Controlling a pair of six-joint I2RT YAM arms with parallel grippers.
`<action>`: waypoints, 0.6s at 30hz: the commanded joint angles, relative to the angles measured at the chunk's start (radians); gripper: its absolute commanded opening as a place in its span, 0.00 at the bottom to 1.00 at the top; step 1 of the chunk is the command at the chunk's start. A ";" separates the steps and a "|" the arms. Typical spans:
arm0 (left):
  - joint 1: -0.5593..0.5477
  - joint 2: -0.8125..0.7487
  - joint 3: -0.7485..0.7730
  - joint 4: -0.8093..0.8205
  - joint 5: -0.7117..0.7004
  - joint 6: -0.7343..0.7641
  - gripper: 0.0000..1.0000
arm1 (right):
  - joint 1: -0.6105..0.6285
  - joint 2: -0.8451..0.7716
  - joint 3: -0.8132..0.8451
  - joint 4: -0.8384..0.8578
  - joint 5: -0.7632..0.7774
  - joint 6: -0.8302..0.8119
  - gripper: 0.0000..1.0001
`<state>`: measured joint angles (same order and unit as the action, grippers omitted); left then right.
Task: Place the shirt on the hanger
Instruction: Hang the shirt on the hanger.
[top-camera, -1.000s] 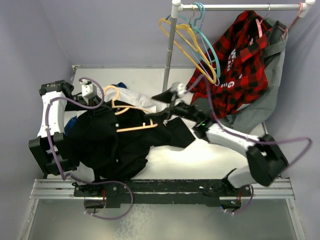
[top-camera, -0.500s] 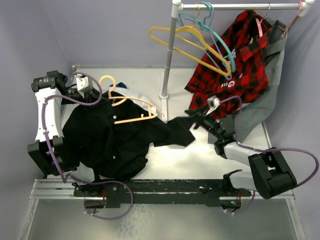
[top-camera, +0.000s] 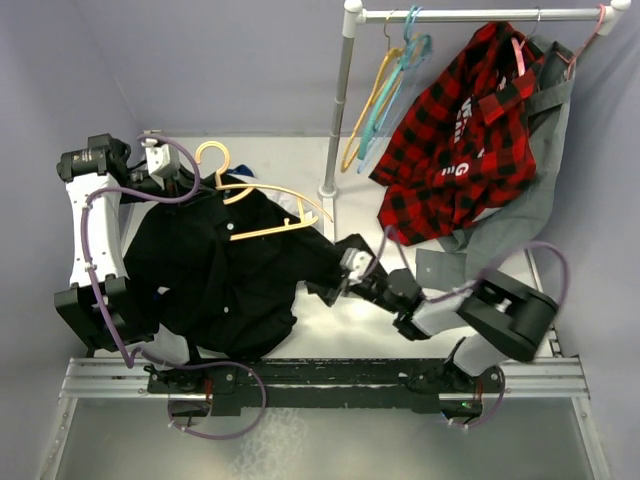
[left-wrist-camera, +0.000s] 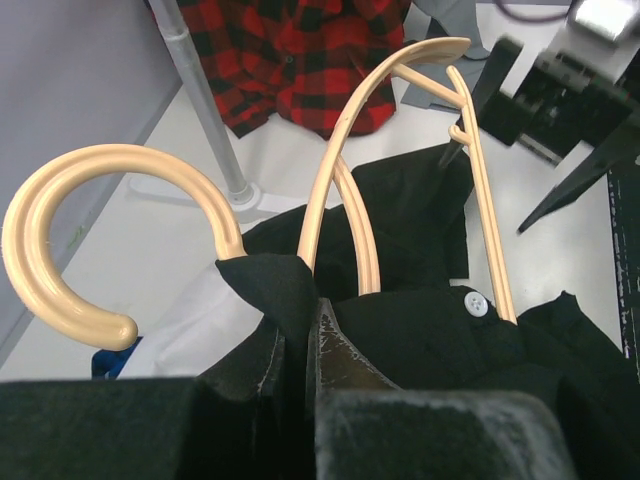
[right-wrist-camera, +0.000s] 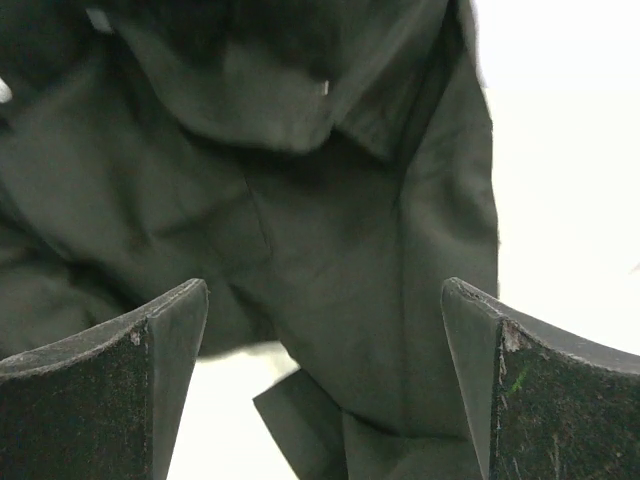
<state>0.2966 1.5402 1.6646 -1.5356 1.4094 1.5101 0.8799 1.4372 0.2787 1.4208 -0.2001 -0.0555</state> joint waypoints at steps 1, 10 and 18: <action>-0.001 -0.027 0.052 -0.012 0.103 -0.038 0.00 | 0.047 0.263 0.066 0.403 0.159 -0.273 0.99; -0.007 -0.033 0.045 -0.012 0.114 -0.045 0.00 | 0.171 0.461 0.264 0.469 0.348 -0.516 0.87; -0.008 -0.053 0.021 -0.012 0.112 -0.034 0.00 | 0.234 0.412 0.270 0.464 0.462 -0.572 0.77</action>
<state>0.2932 1.5379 1.6794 -1.5356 1.4361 1.4750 1.1027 1.8980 0.5510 1.5566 0.1745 -0.5674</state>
